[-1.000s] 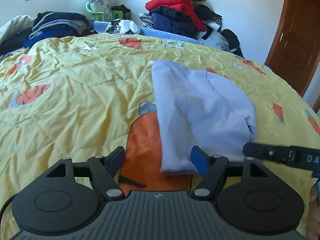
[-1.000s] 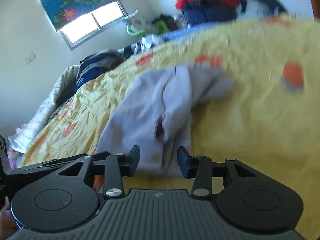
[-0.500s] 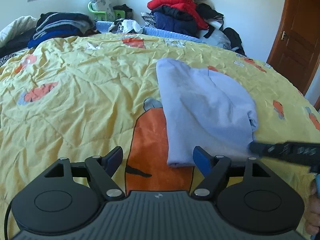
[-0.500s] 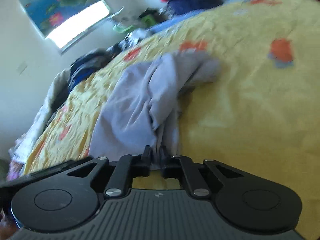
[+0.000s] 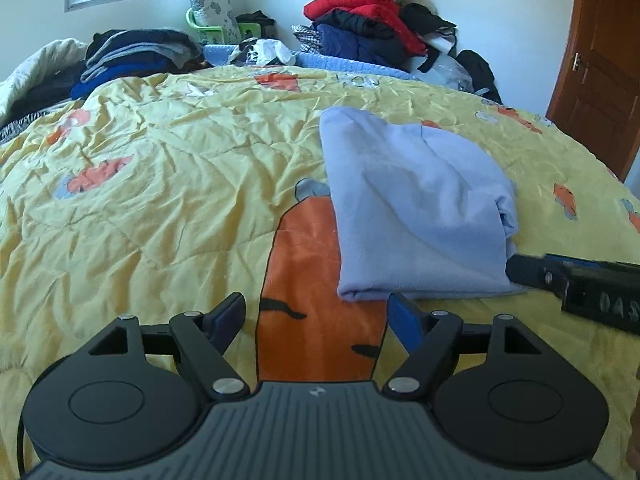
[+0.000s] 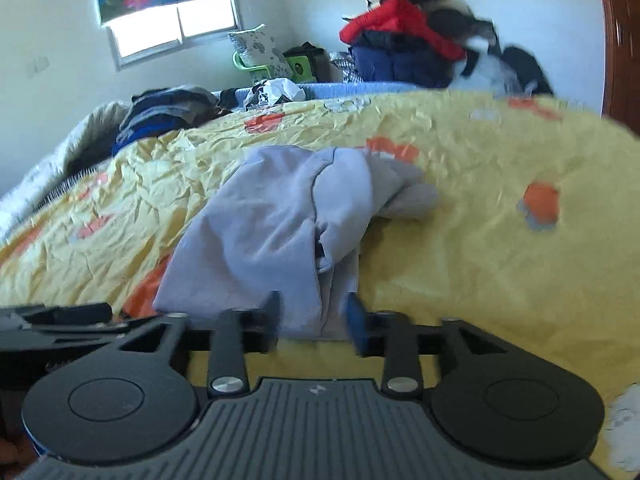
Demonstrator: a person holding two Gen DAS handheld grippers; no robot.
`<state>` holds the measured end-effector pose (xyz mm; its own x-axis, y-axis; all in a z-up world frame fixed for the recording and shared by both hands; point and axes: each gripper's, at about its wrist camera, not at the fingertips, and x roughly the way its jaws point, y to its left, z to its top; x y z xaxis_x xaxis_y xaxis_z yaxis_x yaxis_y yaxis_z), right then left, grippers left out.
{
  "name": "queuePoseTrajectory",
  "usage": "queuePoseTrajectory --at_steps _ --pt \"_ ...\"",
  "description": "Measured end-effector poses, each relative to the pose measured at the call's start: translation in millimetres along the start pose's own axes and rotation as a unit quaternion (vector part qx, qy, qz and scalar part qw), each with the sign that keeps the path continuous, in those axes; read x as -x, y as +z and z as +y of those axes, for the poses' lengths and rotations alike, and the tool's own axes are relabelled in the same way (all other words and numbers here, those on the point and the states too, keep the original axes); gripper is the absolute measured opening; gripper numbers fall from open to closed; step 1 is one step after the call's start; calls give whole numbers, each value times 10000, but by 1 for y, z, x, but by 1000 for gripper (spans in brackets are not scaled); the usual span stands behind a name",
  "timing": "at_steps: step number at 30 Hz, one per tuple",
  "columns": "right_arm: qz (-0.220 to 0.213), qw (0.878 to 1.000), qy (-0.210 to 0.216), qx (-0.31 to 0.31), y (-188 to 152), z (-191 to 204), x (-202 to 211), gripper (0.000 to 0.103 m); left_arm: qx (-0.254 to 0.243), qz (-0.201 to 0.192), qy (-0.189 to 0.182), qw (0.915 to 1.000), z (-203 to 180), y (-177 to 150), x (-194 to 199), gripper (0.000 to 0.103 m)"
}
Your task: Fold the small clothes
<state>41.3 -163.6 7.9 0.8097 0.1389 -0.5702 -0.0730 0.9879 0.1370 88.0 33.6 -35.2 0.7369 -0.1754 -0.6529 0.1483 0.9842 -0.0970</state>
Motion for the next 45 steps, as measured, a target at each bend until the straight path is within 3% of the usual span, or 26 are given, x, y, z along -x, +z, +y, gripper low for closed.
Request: queuePoseTrajectory --at_steps 9,19,22,25,31,37,45 --pt "243 9997 -68 53 -28 17 7 68 52 -66 85 9999 -4 -15 12 81" --pt "74 9996 -145 211 -29 23 14 89 99 -166 196 9996 -3 -23 15 81" --pt "278 9983 -502 40 -28 22 12 84 11 -182 266 9995 -6 -27 18 81" --pt "185 9996 -180 70 -42 25 30 89 -58 -288 227 9993 -7 -33 22 82" --pt "205 9989 -423 91 -49 24 32 90 -185 -415 380 9982 -11 -42 22 83" --pt "110 9970 -765 28 -58 18 24 92 -151 -429 446 9980 -10 -45 22 93" --pt "-39 9970 -765 -83 -63 8 19 100 -148 -375 553 9977 -11 -45 19 98"
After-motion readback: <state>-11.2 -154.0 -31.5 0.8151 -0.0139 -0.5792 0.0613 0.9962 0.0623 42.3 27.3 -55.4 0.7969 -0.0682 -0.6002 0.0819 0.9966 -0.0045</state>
